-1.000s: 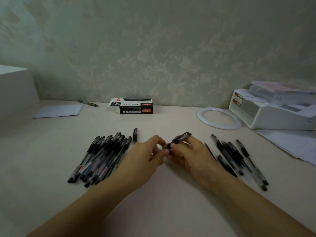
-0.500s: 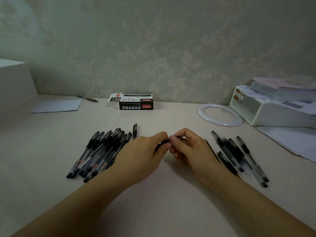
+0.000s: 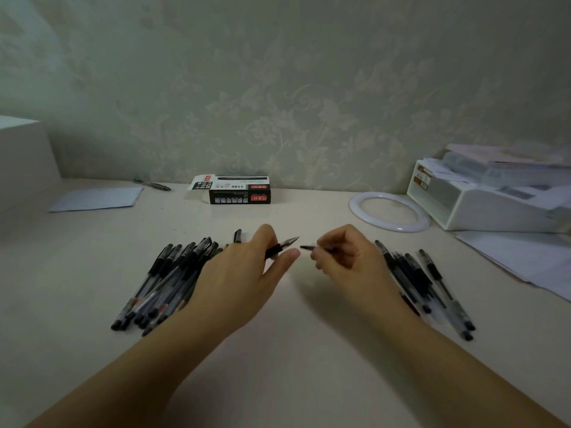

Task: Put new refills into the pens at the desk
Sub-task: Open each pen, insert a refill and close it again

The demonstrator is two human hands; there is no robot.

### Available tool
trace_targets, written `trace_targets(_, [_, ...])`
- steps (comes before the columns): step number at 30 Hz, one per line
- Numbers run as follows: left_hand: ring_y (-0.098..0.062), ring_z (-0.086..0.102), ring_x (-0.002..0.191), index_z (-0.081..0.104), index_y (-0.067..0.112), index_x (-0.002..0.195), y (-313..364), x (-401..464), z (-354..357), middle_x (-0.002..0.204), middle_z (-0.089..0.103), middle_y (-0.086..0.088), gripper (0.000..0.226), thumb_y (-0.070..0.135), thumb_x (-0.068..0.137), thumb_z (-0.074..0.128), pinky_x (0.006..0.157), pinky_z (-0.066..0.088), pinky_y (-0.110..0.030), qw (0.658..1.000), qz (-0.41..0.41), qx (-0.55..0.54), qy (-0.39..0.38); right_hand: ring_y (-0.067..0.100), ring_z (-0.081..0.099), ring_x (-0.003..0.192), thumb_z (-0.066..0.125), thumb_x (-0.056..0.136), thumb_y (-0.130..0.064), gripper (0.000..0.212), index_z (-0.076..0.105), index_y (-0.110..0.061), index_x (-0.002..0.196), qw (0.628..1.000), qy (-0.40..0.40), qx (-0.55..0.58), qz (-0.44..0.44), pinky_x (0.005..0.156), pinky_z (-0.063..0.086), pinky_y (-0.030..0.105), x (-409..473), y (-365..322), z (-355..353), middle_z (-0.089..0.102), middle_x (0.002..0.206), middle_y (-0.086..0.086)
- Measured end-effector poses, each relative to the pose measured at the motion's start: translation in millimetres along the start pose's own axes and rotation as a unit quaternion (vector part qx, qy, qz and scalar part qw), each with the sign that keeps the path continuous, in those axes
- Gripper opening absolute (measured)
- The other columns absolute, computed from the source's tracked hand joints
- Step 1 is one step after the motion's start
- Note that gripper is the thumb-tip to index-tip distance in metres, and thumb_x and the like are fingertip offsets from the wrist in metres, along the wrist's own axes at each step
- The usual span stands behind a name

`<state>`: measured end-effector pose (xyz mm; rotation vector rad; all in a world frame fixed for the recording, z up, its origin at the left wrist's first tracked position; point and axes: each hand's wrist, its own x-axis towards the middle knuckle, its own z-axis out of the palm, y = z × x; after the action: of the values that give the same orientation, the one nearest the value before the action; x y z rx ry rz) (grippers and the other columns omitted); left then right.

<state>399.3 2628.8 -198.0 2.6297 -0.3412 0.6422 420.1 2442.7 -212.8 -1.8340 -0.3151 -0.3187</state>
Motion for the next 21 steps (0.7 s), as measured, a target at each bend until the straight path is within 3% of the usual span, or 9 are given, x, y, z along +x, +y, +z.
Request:
trace_targets(3, [-0.008, 0.048, 0.049, 0.031, 0.027, 0.090, -3, -1, 2, 0.058, 0.049, 0.006, 0.022, 0.048, 0.096, 0.036, 0.043, 0.031, -0.025, 0.999, 0.018, -0.035, -0.022, -0.004, 0.061, 0.078, 0.067, 0.088, -0.013, 0.014, 0.060, -0.025, 0.088, 0.982, -0.057, -0.176, -0.028, 0.068, 0.046, 0.008, -3, 7, 2, 0.066, 0.083, -0.014])
trace_targets(7, [-0.007, 0.051, 0.064, 0.038, 0.028, 0.091, -6, -1, 2, 0.077, 0.052, 0.012, 0.013, 0.038, 0.098, 0.044, 0.055, 0.046, -0.028, 0.998, 0.051, -0.017, -0.041, -0.013, 0.056, 0.079, 0.067, 0.088, -0.013, 0.016, 0.062, -0.028, 0.085, 0.966, -0.088, -0.239, -0.055, 0.066, 0.041, 0.002, -5, 9, 4, 0.062, 0.081, -0.019])
trace_targets(10, [-0.006, 0.051, 0.072, 0.043, 0.030, 0.092, -7, -1, 3, 0.085, 0.052, 0.013, 0.011, 0.039, 0.096, 0.048, 0.063, 0.049, -0.030, 0.997, 0.051, -0.007, -0.053, -0.005, 0.057, 0.085, 0.071, 0.086, -0.024, 0.010, 0.065, -0.028, 0.093, 0.965, -0.093, -0.239, -0.051, 0.070, 0.043, 0.009, -4, 7, 4, 0.063, 0.092, -0.016])
trace_targets(14, [-0.007, 0.051, 0.072, 0.049, 0.029, 0.093, -6, -2, 2, 0.088, 0.053, 0.011, 0.010, 0.039, 0.094, 0.052, 0.065, 0.050, -0.033, 0.996, 0.063, -0.031, -0.059, 0.000, 0.057, 0.090, 0.070, 0.084, -0.045, 0.022, 0.068, -0.030, 0.100, 0.984, -0.068, -0.159, -0.034, 0.072, 0.045, 0.012, -4, 0, 4, 0.066, 0.095, -0.018])
trace_targets(18, [-0.009, 0.052, 0.074, 0.055, 0.026, 0.093, -2, -2, 0, 0.087, 0.054, 0.010, 0.011, 0.036, 0.093, 0.055, 0.066, 0.048, -0.035, 0.991, 0.094, -0.080, -0.057, 0.005, 0.061, 0.074, 0.065, 0.091, -0.036, 0.017, 0.072, -0.023, 0.084, 0.992, -0.087, -0.091, -0.018, 0.065, 0.044, 0.014, -5, -5, 4, 0.070, 0.080, -0.011])
trace_targets(21, [-0.009, 0.052, 0.074, 0.061, 0.023, 0.092, -2, -1, 1, 0.084, 0.055, 0.010, 0.012, 0.034, 0.093, 0.056, 0.067, 0.047, -0.034, 0.988, 0.102, -0.106, -0.050, 0.012, 0.067, 0.076, 0.068, 0.091, -0.028, 0.014, 0.073, -0.018, 0.082, 0.995, -0.097, -0.034, 0.006, 0.073, 0.051, 0.022, -3, -2, 3, 0.072, 0.076, -0.005])
